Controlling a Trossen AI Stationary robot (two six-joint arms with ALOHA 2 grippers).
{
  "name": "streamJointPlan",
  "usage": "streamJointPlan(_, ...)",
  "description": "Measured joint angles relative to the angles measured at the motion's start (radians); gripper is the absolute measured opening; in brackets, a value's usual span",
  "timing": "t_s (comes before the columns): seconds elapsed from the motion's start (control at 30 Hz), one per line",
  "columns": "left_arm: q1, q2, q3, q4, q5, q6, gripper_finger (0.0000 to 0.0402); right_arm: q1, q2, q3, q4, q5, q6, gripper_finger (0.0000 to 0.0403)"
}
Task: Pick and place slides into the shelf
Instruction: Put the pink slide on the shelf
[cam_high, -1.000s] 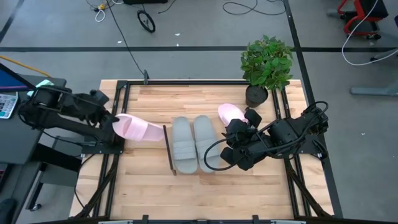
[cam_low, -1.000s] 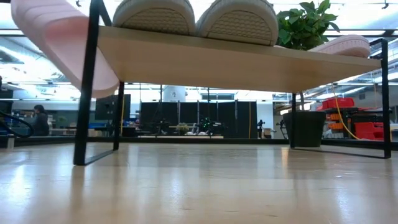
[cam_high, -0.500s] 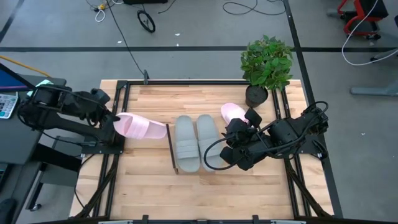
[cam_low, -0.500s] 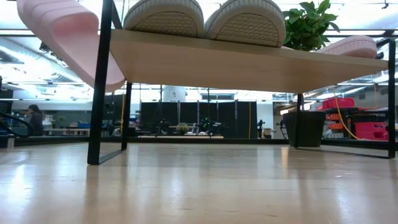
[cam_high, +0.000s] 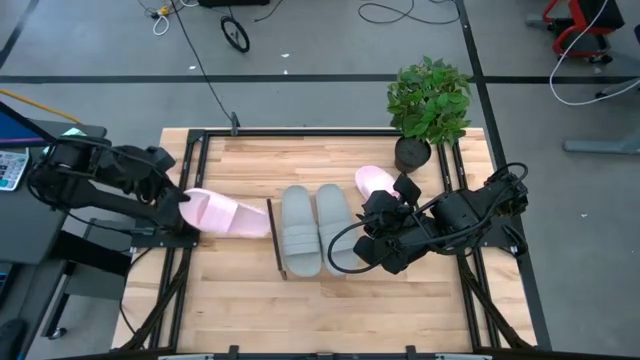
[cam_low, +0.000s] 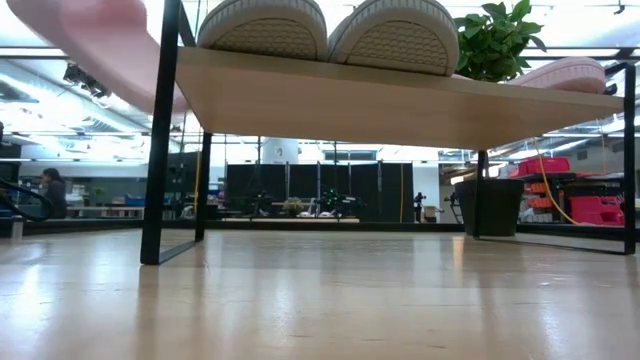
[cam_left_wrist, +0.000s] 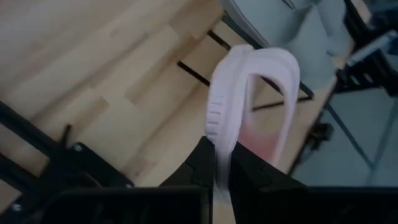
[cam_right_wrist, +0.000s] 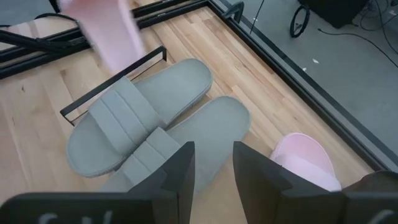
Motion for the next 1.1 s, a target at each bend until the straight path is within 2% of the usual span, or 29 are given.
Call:
streamJointPlan(0.07,0.0,-0.003,0.001,0.0,0.03,-0.005,0.0026,0.0,0.0,0.0,0.0,0.001,0.0,0.0114)
streamJointPlan(0.3,0.0,-0.006,0.001,0.002,0.249,0.09,0.0026,0.0,0.0,0.0,0.0,0.002,-0.009,0.0114)
streamJointPlan(0.47,0.0,-0.006,0.001,0.02,0.334,0.165,0.0026,0.0,0.0,0.0,0.002,0.002,-0.009,0.0113)
streamJointPlan(0.57,0.0,-0.002,0.0,0.105,0.355,0.227,0.0026,-0.001,0.0,0.0,0.029,0.006,-0.045,0.0113)
streamJointPlan(0.73,0.0,0.048,0.0,0.257,0.397,0.309,0.0026,-0.016,0.0,0.0,0.113,0.014,-0.172,0.0113)
streamJointPlan(0.93,0.007,0.164,0.0,0.303,0.44,0.418,0.0026,-0.058,0.0,0.0,0.261,-0.025,-0.398,0.0113)
streamJointPlan(1.1,0.059,0.267,-0.001,0.338,0.565,0.516,0.0026,-0.074,0.0,0.0,0.336,-0.101,-0.583,0.0113)
